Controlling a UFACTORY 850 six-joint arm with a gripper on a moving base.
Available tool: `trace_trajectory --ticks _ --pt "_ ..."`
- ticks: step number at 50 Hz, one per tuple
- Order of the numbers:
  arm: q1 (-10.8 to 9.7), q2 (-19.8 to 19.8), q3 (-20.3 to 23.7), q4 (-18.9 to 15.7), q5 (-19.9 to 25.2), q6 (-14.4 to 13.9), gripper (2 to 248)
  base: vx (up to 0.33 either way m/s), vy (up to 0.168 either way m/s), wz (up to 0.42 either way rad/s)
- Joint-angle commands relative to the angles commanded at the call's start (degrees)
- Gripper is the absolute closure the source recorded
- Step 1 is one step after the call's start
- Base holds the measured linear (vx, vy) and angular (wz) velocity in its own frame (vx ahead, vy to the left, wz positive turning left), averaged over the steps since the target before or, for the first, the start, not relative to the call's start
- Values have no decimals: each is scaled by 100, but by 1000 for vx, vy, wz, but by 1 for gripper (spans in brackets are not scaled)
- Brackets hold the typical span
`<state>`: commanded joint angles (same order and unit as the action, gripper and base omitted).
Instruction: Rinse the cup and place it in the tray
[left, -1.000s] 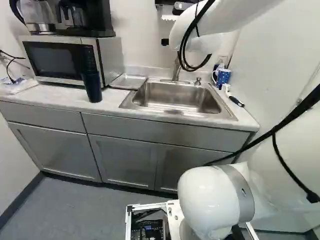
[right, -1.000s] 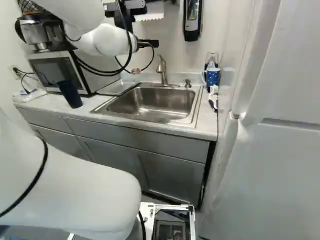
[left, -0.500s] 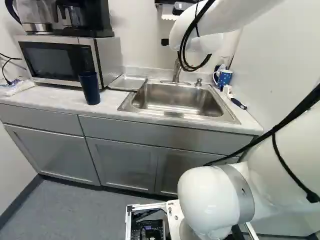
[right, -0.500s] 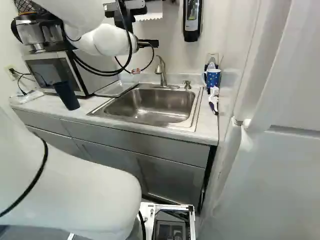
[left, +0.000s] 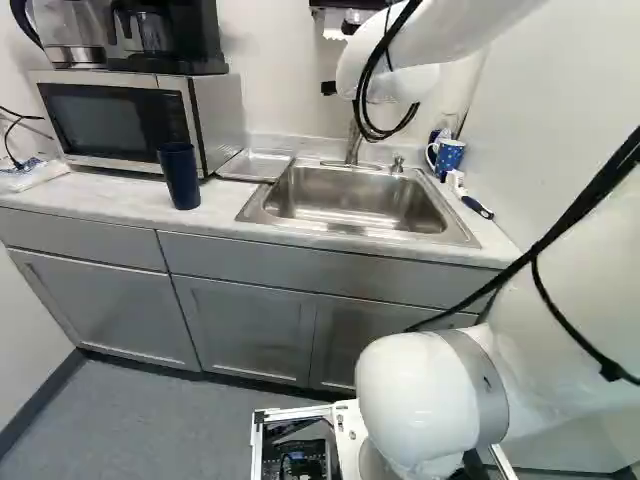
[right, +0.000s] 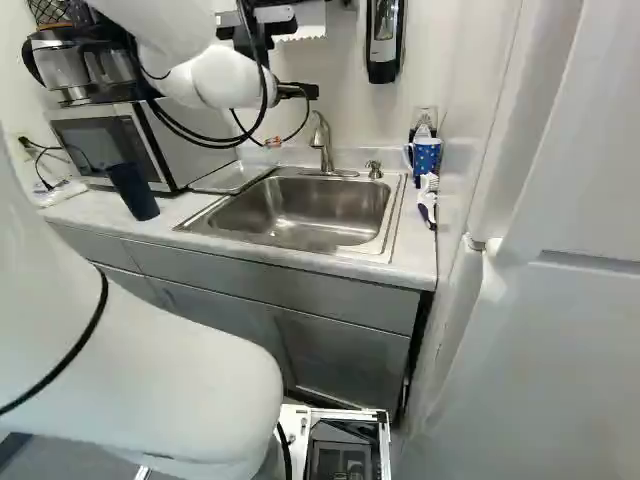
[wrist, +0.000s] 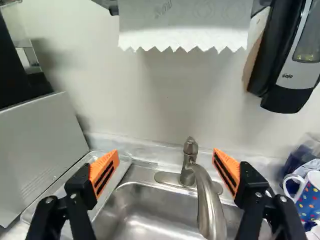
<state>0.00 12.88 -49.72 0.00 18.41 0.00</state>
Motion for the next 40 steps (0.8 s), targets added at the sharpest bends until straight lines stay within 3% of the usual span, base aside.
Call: trace_trajectory --ticks 40 --pt "0 -860 -794 0 -849 0 3 0 0 0"
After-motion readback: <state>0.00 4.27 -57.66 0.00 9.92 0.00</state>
